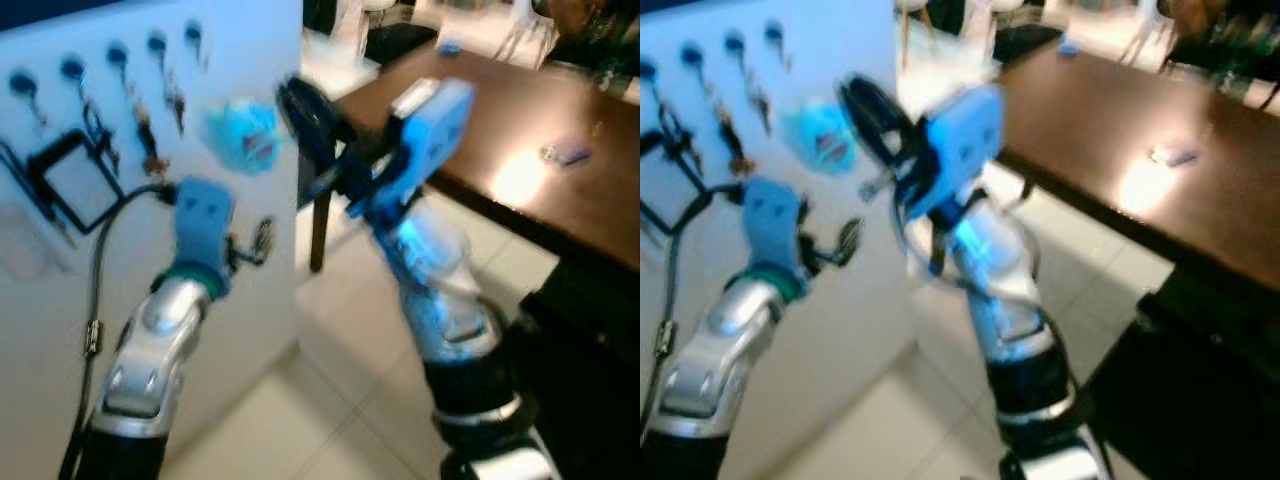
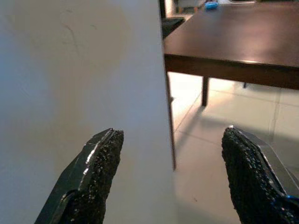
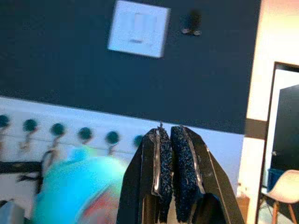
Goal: Hang keys on a hook
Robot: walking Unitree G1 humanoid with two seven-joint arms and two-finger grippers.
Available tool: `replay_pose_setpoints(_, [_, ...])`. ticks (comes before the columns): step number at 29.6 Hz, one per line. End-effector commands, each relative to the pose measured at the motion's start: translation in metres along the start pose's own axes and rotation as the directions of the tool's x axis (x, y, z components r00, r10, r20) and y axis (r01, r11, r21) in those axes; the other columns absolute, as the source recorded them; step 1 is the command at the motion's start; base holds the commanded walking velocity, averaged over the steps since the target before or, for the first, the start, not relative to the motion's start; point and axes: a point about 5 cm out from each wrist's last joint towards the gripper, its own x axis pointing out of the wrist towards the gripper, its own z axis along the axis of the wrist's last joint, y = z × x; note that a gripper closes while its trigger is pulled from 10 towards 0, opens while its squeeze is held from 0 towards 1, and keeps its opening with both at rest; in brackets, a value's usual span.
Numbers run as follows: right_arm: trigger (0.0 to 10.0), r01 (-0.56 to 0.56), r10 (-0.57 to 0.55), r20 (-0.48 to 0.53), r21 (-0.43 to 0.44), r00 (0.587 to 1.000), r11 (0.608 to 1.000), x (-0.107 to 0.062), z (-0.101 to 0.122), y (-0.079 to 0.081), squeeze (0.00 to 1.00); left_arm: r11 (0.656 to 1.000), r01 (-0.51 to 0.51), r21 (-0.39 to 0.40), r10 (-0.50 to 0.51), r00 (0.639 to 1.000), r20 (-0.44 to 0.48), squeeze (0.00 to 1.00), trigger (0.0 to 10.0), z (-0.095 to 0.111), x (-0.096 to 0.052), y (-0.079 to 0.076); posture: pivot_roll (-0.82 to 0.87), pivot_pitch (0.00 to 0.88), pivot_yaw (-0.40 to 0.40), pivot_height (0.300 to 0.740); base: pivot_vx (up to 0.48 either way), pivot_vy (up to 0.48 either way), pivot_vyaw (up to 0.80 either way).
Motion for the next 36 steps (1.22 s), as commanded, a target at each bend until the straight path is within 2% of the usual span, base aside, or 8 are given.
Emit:
replay_pose_setpoints(1, [10.0,-0.016,0.016,-0.011,0.003,1.000,1.000,0.000,-0.002,0.003,0.00,0.999,-0.026,-0.020,0.026,1.000,-0.017,0.00,10.0,-0.003,-0.002,0.006,-0.02,0.009,0.100,0.740,0.000,0.000,0.00])
replay_pose_setpoints(8, [10.0,-0.110,0.119,-0.096,0.089,0.988,0.990,-0.013,-0.013,0.012,0.00,0.999,-0.027,-0.022,0.027,1.000,-0.008,0.00,10.0,-0.001,-0.002,0.007,-0.03,0.011,0.099,0.740,0.000,0.000,0.00])
replay_pose_setpoints(14, [10.0,-0.138,0.186,-0.283,0.180,0.941,0.974,-0.052,-0.049,0.024,0.00,0.999,-0.036,-0.030,0.036,0.999,0.008,0.00,10.0,0.002,-0.001,0.007,-0.03,0.013,0.097,0.740,0.000,0.000,0.00])
replay_pose_setpoints(15, [10.0,-0.076,0.145,-0.365,0.197,0.919,0.977,-0.070,-0.068,0.025,0.00,0.999,-0.036,-0.035,0.037,0.999,0.013,0.00,10.0,0.003,0.000,0.006,-0.03,0.017,0.099,0.740,0.000,0.000,0.00])
replay_pose_setpoints(18, [10.0,-0.011,0.098,-0.418,0.205,0.903,0.979,-0.081,-0.082,0.023,0.00,0.998,-0.040,-0.039,0.041,0.999,0.021,0.00,10.0,0.005,0.001,0.006,-0.03,0.019,0.100,0.740,0.000,0.000,0.00])
replay_pose_setpoints(25, [10.0,0.002,0.093,-0.439,0.210,0.894,0.978,-0.085,-0.087,0.024,0.00,0.998,-0.048,-0.045,0.050,0.998,0.033,0.00,10.0,0.007,0.002,0.007,-0.03,0.018,0.100,0.740,0.000,0.000,0.00])
replay_pose_setpoints(31, [10.0,-0.045,0.130,-0.423,0.205,0.897,0.978,-0.076,-0.083,0.027,0.00,0.996,-0.065,-0.060,0.071,0.992,0.104,0.00,10.0,0.027,0.010,0.009,-0.03,0.016,0.094,0.740,0.000,0.000,0.00])
replay_pose_setpoints(36, [10.0,-0.029,0.083,-0.374,0.147,0.924,0.989,-0.065,-0.071,0.023,0.00,0.998,-0.063,-0.006,0.063,0.985,0.158,0.00,10.0,0.041,0.012,0.013,-0.04,0.013,0.098,0.740,0.000,0.000,0.00])
